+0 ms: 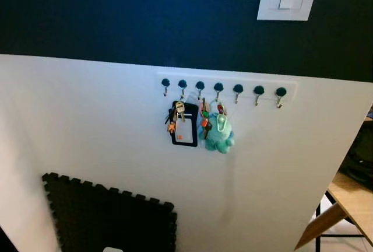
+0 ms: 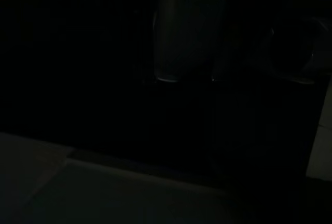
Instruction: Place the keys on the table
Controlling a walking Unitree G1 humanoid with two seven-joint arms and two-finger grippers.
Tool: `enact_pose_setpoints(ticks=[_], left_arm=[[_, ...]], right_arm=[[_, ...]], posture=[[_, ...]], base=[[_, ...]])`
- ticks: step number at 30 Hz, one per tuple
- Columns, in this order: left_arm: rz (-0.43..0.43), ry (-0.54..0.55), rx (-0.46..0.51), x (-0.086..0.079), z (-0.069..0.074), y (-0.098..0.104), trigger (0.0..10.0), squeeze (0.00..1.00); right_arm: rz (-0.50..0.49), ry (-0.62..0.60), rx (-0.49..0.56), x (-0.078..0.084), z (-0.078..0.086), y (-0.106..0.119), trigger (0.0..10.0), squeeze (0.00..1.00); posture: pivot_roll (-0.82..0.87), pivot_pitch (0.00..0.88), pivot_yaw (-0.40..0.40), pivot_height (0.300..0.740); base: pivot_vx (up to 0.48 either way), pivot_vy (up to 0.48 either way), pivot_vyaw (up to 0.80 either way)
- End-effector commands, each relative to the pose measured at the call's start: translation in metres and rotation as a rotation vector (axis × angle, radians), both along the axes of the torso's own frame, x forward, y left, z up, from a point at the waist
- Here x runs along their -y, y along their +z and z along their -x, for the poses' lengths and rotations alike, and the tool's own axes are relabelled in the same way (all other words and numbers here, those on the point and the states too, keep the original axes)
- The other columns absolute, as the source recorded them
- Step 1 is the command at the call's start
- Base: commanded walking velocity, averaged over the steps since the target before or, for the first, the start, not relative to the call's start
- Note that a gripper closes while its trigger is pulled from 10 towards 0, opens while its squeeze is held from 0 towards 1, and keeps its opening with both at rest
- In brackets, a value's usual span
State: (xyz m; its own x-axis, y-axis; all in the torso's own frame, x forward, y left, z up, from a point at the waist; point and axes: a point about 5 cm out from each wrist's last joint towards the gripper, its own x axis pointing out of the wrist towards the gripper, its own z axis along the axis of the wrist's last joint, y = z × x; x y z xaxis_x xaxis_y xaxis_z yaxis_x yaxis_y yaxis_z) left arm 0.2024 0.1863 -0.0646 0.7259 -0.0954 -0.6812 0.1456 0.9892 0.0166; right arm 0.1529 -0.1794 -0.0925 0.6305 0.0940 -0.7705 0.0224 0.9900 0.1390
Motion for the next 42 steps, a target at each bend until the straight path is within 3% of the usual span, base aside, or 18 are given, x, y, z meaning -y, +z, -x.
enact_pose_setpoints(ticks=[1, 10, 27, 42], left_arm=[[-0.02, -0.011, -0.011, -0.0026, 0.0017, -0.001, 10.0, 0.0], [-0.031, -0.025, -0.001, 0.0, 0.0013, -0.0009, 10.0, 0.0], [-0.032, -0.015, 0.013, 0.0007, -0.0001, -0.0001, 10.0, 0.0], [-0.033, 0.02, 0.038, -0.003, 0.0008, 0.0011, 10.0, 0.0]], right_arm=[[-0.009, -0.006, 0.007, -0.0008, -0.0021, 0.0008, 10.0, 0.0], [-0.006, -0.002, 0.007, 0.0004, -0.0026, 0.0011, 10.0, 0.0], [-0.009, -0.009, 0.008, 0.0018, -0.0031, 0.0014, 10.0, 0.0], [-0.006, 0.001, 0.008, 0.0005, -0.0031, 0.0013, 10.0, 0.0]], posture=[[0.06, 0.0, 0.01, 0.74], [0.06, 0.0, 0.011, 0.74], [0.06, 0.0, 0.009, 0.74], [0.07, 0.0, 0.003, 0.74]], base=[[0.0, 0.0, 0.0], [0.0, 0.0, 0.0], [0.0, 0.0, -0.78], [0.0, 0.0, 0.0]])
